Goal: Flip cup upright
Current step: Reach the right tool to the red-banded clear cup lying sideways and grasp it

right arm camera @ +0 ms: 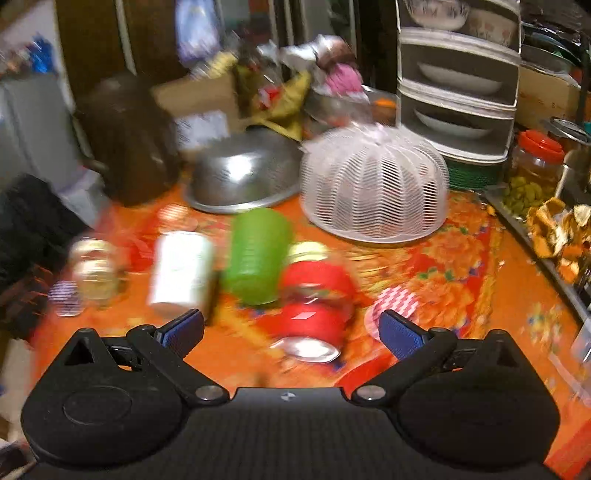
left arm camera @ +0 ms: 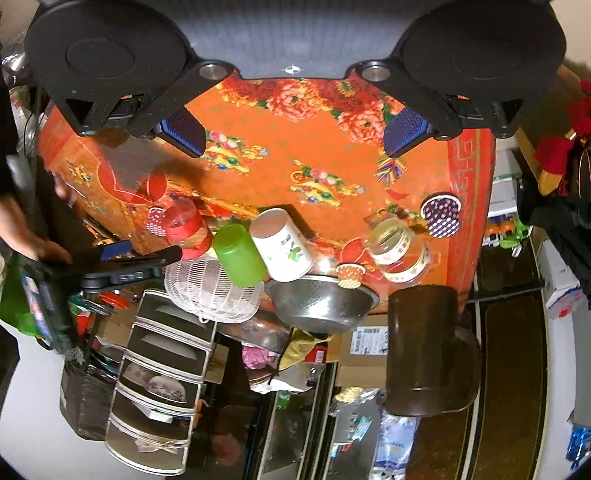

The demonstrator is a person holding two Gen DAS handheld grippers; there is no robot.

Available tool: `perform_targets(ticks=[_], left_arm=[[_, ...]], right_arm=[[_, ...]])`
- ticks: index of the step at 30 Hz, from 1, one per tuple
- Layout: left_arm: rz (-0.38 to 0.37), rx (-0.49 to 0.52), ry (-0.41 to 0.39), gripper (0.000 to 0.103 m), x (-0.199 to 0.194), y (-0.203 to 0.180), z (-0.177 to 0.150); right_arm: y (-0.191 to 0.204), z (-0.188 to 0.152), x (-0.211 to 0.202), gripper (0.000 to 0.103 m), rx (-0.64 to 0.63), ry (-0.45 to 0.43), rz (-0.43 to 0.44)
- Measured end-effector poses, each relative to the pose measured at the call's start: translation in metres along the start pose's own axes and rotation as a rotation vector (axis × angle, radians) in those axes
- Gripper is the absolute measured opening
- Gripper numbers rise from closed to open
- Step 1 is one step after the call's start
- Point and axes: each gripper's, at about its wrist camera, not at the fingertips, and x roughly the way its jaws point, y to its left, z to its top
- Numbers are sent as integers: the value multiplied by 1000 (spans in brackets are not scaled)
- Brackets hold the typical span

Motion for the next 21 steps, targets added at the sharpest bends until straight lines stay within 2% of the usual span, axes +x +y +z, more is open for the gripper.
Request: perform_targets(ticks=[4,6,12,16,21], left_arm=[[8,-18,10,103,3,10,-2],[7,-27,13,103,4,13,-1],[-1,-44,16,103,3,19,-4],[-1,-47,16,103,1,19,-5],[0,-54,5,103,-4,21,-6]], right_arm=[[-3,5,29,91,19,83,-18],[-4,7,38,85,27,116,-11],[-3,12,56,77,44,173,9],[-3,13,62,67,60,201,14],[-8,14,50,61,93,182,32]])
